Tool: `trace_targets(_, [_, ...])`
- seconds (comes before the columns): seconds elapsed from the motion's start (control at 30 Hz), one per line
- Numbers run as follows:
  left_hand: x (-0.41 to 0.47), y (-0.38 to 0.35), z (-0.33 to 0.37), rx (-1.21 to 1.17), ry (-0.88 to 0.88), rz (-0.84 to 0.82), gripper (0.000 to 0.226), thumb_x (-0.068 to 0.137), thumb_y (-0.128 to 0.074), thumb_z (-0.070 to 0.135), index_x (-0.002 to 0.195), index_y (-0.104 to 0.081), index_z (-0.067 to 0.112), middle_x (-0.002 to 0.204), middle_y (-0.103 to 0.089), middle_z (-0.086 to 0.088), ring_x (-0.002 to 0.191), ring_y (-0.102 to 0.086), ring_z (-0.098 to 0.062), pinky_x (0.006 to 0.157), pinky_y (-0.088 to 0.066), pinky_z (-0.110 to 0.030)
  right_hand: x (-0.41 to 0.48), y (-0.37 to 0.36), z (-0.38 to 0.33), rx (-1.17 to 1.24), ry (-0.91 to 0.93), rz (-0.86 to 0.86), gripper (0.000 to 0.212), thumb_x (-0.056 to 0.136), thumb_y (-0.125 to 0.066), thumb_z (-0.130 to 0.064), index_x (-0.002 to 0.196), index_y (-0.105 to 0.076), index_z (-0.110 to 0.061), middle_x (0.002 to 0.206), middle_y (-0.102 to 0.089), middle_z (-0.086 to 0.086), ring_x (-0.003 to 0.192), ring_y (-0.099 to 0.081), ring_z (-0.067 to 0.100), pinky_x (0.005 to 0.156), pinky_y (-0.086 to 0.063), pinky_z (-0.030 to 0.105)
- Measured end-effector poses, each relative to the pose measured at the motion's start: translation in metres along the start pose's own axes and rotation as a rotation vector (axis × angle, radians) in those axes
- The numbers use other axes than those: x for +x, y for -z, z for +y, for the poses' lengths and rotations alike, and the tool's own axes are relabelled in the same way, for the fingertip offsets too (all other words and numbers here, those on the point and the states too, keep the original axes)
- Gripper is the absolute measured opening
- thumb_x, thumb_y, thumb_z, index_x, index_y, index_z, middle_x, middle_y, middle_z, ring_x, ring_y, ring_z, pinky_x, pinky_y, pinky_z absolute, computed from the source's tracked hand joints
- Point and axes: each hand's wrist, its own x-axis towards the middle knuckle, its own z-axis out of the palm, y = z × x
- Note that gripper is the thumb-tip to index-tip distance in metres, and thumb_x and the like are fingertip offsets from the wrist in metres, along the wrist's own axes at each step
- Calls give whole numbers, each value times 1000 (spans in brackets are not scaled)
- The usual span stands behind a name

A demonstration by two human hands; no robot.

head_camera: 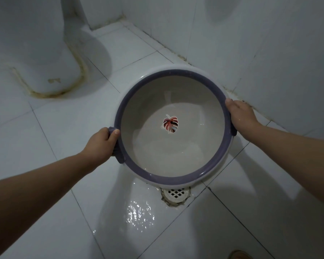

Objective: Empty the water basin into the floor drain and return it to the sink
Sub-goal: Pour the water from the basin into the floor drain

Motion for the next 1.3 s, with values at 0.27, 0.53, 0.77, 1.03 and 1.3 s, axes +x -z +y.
trace_targets(0.27, [2, -1, -3, 10, -10, 3, 34, 96, -38, 33, 106, -54, 4, 99, -64, -19, 91, -64, -33, 85, -55, -48, 0, 1, 0, -20, 16, -6, 44, 95, -34, -41, 59, -38, -16, 63, -44, 5, 66, -46, 23, 64, -34, 32])
trace_targets(0.53, [1, 0, -6, 31, -21, -23, 33, 96, -39, 33, 101, -55, 5, 96, -66, -17, 87, -66, -31, 86, -54, -49, -3, 4, 0, -67, 46, -26, 43, 96, -32, -39, 59, -39, -17, 62, -45, 4, 58, -44, 19, 55, -32, 29])
trace_targets(0.77, [1, 1, -6, 34, -25, -30, 32, 96, -40, 32, 103, -55, 5, 98, -66, -16, 87, -66, -28, 84, -55, -45, -6, 5, 1, -64, 40, -52, 42, 96, -31, -40, 62, -41, -18, 65, -46, 2, 60, -44, 16, 54, -33, 28])
trace_targets(1.03, [0, 2, -6, -42, -6, -54, 29, 96, -42, 28, 103, -55, 3, 95, -64, -14, 84, -64, -24, 80, -56, -41, -9, 7, 0, -78, 64, -82, 39, 95, -38, -40, 69, -43, -11, 67, -46, 4, 62, -44, 19, 57, -34, 29])
trace_targets(1.3, [-3, 4, -6, -40, -2, -94, 23, 95, -45, 27, 102, -55, 6, 98, -66, -15, 90, -65, -27, 78, -54, -36, -13, 9, 2, -91, 106, -99, 21, 90, -51, -35, 79, -48, -17, 71, -45, -10, 65, -43, 1, 56, -32, 18])
